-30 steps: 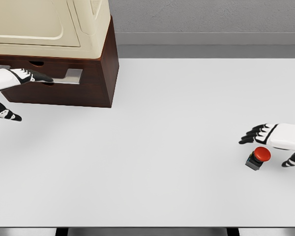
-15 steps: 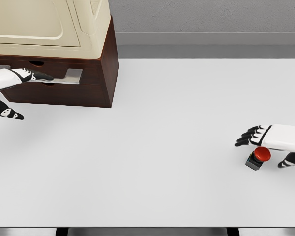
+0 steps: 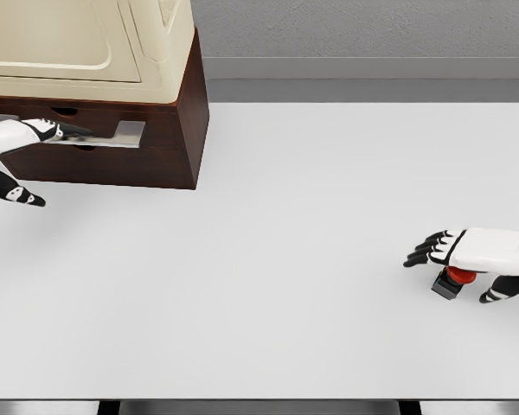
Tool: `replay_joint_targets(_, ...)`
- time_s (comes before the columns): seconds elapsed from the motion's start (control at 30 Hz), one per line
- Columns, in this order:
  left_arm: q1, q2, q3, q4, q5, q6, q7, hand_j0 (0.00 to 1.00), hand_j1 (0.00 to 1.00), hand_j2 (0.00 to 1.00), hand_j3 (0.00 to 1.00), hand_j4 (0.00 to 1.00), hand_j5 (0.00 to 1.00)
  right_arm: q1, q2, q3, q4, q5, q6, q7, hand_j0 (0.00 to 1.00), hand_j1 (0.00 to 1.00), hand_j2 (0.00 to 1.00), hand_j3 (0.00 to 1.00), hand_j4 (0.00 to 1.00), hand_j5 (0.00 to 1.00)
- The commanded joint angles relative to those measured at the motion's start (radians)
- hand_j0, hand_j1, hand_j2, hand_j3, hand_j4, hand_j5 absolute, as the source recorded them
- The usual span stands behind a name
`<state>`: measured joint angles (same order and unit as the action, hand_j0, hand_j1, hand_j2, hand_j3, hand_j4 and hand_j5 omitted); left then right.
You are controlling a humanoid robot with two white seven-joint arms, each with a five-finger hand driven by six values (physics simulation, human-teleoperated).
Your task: Open the cabinet drawer with left arm, and place a switch into the drawer with right arm
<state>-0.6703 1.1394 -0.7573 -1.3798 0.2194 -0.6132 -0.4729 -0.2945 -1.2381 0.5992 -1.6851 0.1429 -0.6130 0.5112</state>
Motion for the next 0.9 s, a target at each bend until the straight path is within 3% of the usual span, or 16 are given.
replay_joint_targets(0.0,0.0,-0.007,0.0,0.007,0.008,0.002,0.0,1.0,1.0,1.0,1.0,1.0,1.0,0.0,-0.001,0.004,-0.001,-0.006,0.002,0.003,1.0,1.0,1.0,1.0,1.0,1.0)
replay_joint_targets(0.37,0.002,-0.027,-0.004,0.05,0.008,0.002,0.0,1.0,1.0,1.0,1.0,1.0,1.0,-0.008,-0.003,0.004,0.031,-0.006,0.002,0.013,0.99,0.99,0.99,0.99,0.99,0.99)
replay_joint_targets(0.53,0.002,-0.027,-0.004,0.053,0.008,0.002,0.0,1.0,1.0,1.0,1.0,1.0,1.0,-0.009,-0.003,0.004,0.027,-0.005,0.002,0.039,0.69,0.69,0.69,0.69,0.69,0.69)
replay_joint_targets(0.6,0.0,-0.029,-0.004,0.064,0.008,0.002,0.0,1.0,1.0,1.0,1.0,1.0,1.0,-0.009,-0.003,0.004,0.028,-0.005,0.002,0.043,0.61,0.61,0.61,0.61,0.61,0.61)
replay_joint_targets(0.67,0.002,-0.029,-0.004,0.064,0.008,0.002,0.0,1.0,1.0,1.0,1.0,1.0,1.0,-0.009,-0.003,0.004,0.028,-0.005,0.002,0.044,0.58,0.58,0.58,0.58,0.58,0.58)
replay_joint_targets(0.73,0.002,-0.029,-0.004,0.064,0.008,0.002,0.0,1.0,1.0,1.0,1.0,1.0,1.0,-0.009,-0.001,0.004,0.028,-0.005,0.002,0.061,0.45,0.45,0.45,0.45,0.45,0.45)
replay_joint_targets(0.87,0.002,-0.029,-0.004,0.064,0.009,0.002,-0.001,0.9,0.9,0.9,0.9,0.9,0.9,-0.009,-0.001,0.002,0.025,-0.003,0.002,0.064,0.43,0.43,0.43,0.43,0.43,0.43)
